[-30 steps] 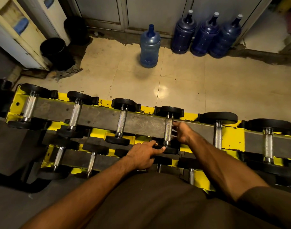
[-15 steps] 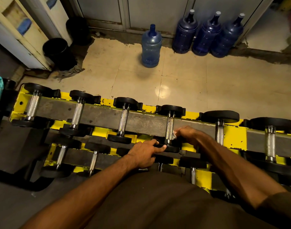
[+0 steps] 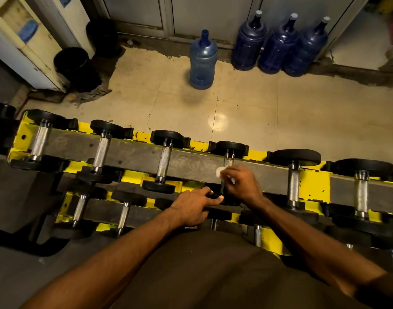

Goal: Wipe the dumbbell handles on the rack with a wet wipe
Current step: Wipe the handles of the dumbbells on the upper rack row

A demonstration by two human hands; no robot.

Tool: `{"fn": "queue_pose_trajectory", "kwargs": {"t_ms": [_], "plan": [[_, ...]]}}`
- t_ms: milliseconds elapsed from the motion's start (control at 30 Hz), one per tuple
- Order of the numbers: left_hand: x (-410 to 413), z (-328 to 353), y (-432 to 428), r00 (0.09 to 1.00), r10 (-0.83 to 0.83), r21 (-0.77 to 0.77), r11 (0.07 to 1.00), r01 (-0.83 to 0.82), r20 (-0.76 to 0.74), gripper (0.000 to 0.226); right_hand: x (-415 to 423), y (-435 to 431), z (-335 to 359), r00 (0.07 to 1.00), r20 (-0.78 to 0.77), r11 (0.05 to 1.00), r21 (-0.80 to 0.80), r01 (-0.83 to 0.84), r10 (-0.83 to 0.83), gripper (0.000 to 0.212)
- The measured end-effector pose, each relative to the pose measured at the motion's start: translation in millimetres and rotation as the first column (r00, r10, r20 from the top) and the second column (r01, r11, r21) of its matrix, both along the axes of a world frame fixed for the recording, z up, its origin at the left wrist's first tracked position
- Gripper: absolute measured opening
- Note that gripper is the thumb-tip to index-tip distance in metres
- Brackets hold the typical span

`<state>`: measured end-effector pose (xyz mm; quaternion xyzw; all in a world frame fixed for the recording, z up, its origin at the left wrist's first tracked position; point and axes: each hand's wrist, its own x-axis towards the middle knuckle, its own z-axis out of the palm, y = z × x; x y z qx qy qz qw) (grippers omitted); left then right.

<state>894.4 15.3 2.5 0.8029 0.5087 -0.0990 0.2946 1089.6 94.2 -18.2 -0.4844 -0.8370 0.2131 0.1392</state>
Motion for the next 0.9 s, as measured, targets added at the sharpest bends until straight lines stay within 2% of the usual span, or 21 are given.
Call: {"fn": "queue_pose_trajectory", "kwargs": {"t_ms": [33,67,133,200,267,333,400,467,533,600,667,700,800,867,900], "plan": [[0.2,0.2,0.3,1.0,-0.003,0.001,1.0,0.003,-0.002,0.064,-3.1,6.6,0.4,0.98,0.153,0.991,0.033,-0.132,0.125,0.025],[0.4,0.2,0.3,1.0,-0.003,0.002,1.0,0.003,-0.005,0.064,-7.2,15.2,2.5,0.934,0.308,0.98,0.022,-0.2,0.184,0.03],[0.9,-0.2,-0.7,1.0,-0.003,0.007,1.0,0.003,-0.011,0.065,-17.3,33.3,10.7,0.856,0.486,0.977,0.022,-0.212,0.174,0.036],[0.5,0.0,-2.7,1.0,0.002,0.006,1.0,-0.001,-0.018,0.066,-31.6,46.4,24.1,0.807,0.579,0.984,0.046,-0.171,0.113,0.031],[-1.8,0.2,-3.8,1.0,0.007,0.006,1.0,-0.007,-0.024,0.067,-46.6,50.2,33.2,0.727,0.672,0.983,-0.004,-0.186,0.141,0.024],[-2.5,0.5,-2.9,1.0,0.001,0.012,1.0,-0.001,-0.02,0.067,-53.6,44.7,34.5,0.597,0.752,0.953,-0.142,-0.268,0.28,0.019],[-0.4,1.3,-1.5,1.0,-0.004,0.013,1.0,0.005,-0.013,0.064,-54.4,35.0,32.9,0.496,0.754,0.895,-0.283,-0.346,0.43,0.017],[0.8,1.9,-0.8,1.0,-0.006,0.007,1.0,0.006,-0.007,0.06,-52.5,28.9,32.3,0.534,0.686,0.868,-0.355,-0.347,0.494,0.017],[-1.6,-0.2,-1.8,1.0,0.004,0.009,1.0,-0.004,-0.002,0.061,-46.8,30.7,33.2,0.656,0.605,0.892,-0.309,-0.329,0.451,0.015],[-4.7,-3.3,-3.3,1.0,0.021,0.016,1.0,-0.021,0.005,0.064,-33.1,33.3,30.1,0.799,0.516,0.951,-0.147,-0.271,0.308,0.018],[-3.9,-4.8,-5.4,1.0,0.027,0.024,0.999,-0.028,0.012,0.065,-15.7,28.6,21.6,0.916,0.379,0.991,-0.039,-0.126,0.131,0.022],[-2.9,-4.7,-6.0,0.999,0.03,0.023,0.999,-0.03,0.018,0.065,-9.6,22.8,17.4,0.942,0.328,0.997,-0.061,-0.054,0.071,0.02],[-1.6,-5.2,-5.1,0.999,0.028,0.026,0.999,-0.028,0.024,0.064,-1.3,4.9,7.4,0.978,0.207,0.963,-0.264,0.054,0.002,0.006],[-2.8,-5.1,-3.8,0.999,0.028,0.029,0.999,-0.028,0.028,0.064,-2.4,1.7,5.3,0.984,0.025,0.927,-0.333,0.175,-0.177,0.006],[-2.9,-4.8,-3.7,0.999,0.031,0.027,0.999,-0.032,0.032,0.064,-4.9,2.5,4.6,0.946,-0.08,0.9,-0.343,0.27,-0.314,0.005]]}}
